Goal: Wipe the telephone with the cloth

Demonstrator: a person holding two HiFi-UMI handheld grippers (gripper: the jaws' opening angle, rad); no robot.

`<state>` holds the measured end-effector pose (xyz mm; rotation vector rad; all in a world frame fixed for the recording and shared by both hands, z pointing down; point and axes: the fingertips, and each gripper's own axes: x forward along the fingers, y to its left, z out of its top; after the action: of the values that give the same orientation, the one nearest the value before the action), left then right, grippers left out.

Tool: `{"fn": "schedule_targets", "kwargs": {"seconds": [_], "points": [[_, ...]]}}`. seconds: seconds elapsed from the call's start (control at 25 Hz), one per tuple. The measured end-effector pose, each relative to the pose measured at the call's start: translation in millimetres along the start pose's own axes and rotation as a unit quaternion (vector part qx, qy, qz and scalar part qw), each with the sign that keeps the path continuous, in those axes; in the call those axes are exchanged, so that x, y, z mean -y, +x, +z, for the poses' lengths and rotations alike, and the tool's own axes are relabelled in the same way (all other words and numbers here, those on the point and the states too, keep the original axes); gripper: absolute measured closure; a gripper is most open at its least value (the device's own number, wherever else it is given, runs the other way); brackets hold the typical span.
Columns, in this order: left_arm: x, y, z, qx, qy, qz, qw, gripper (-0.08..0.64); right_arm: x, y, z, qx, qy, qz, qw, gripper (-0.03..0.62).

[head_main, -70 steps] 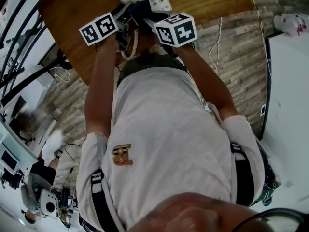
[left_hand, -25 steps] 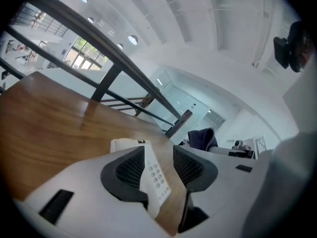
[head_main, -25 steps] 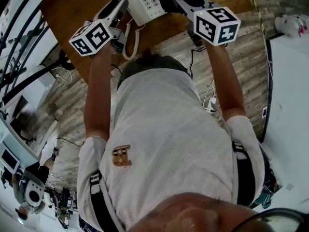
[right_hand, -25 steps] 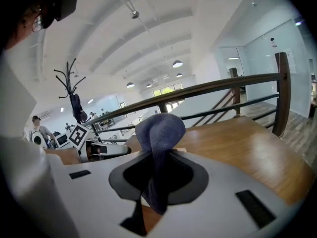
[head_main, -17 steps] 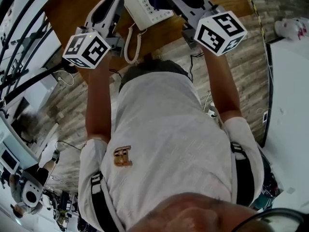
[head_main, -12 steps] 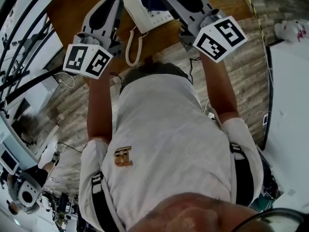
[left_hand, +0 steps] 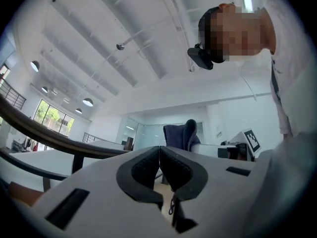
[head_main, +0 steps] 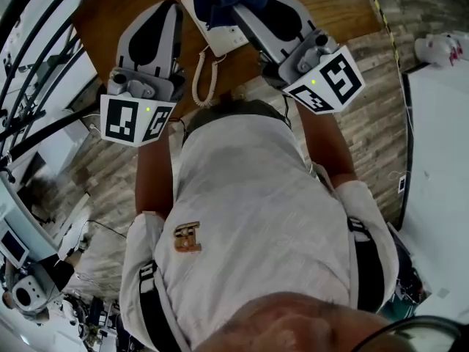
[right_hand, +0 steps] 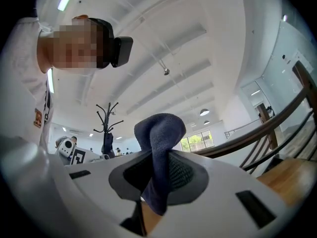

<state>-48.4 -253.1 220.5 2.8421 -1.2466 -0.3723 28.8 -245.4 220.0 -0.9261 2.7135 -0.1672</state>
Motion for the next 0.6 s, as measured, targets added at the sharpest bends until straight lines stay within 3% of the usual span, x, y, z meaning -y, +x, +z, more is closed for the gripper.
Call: {"fn": "schedule_targets", "kwargs": {"seconds": [0.24, 0.6], "points": [[-2, -2, -1, 0.012, 0.012, 0.004, 0.9998, 0.541, -6, -3, 0, 0.029, -0.003, 0.004, 1.0, 0.514], [-1, -6, -4, 0.01, 0.013, 0.005, 0.9999, 0.541, -8, -6, -10, 0.016, -0.013, -0.005, 1.0, 0.514]]}}
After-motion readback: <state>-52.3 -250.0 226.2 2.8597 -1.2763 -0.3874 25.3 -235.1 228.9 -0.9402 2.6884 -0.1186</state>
